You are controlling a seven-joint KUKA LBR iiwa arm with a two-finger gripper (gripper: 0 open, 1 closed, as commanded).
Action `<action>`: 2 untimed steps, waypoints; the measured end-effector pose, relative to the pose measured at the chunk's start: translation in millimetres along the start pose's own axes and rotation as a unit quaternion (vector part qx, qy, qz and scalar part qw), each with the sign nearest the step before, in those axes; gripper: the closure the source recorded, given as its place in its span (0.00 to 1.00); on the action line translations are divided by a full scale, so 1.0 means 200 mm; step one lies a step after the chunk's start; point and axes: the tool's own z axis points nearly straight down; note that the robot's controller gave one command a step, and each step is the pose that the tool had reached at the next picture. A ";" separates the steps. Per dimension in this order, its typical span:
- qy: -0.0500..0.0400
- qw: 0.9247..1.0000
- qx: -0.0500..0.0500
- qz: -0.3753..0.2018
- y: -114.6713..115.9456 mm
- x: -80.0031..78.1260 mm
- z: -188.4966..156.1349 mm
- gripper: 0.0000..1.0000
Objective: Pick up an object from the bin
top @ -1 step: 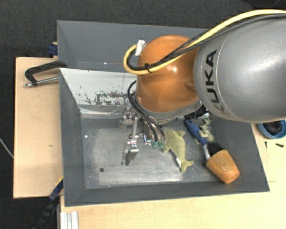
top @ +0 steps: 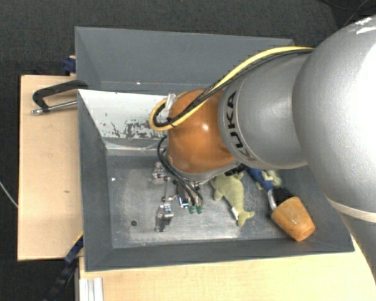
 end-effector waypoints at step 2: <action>-0.003 0.997 0.001 -0.082 -0.80 -0.29 0.06 0.00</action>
Offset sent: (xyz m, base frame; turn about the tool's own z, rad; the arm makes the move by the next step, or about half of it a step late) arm 0.0529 -0.0778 0.0205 -0.0739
